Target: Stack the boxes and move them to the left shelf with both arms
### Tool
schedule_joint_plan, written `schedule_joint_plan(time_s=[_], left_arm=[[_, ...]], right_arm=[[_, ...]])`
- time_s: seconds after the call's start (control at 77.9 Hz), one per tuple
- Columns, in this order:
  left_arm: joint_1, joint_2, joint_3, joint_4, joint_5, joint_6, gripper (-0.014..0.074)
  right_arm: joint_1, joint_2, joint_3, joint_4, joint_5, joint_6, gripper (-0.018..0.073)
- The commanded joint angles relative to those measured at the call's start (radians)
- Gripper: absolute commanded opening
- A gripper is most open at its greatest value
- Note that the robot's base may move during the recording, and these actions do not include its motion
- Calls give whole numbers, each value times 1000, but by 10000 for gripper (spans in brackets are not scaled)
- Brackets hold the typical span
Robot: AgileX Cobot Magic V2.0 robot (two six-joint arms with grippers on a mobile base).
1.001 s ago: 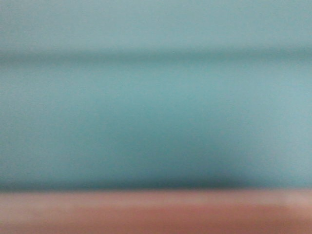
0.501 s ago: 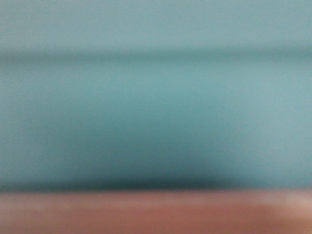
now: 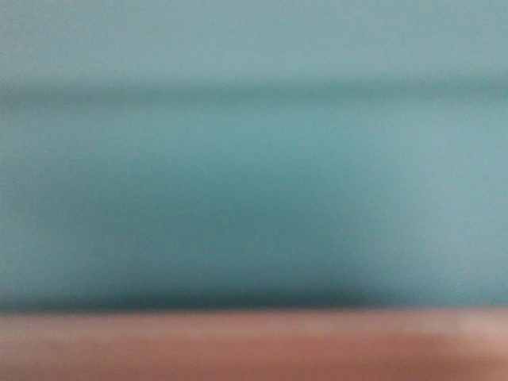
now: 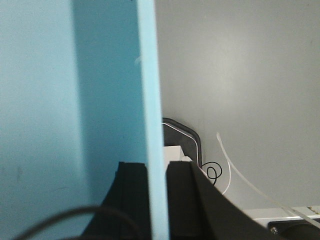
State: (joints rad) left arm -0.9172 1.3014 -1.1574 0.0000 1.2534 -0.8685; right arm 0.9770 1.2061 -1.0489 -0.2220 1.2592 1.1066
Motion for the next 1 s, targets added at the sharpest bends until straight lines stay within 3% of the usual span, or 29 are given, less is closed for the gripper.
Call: schedule_joint_plan(time_s=[0.0,0.988], left_arm=[[-11,-29,-34,-30,63,-9,7],[-11,-29,-34,-30,63,-9,7]], right_arm=[[-2,-30,-31,-51,22,0,57],[-2,-30,-31,-51,21,0,57]])
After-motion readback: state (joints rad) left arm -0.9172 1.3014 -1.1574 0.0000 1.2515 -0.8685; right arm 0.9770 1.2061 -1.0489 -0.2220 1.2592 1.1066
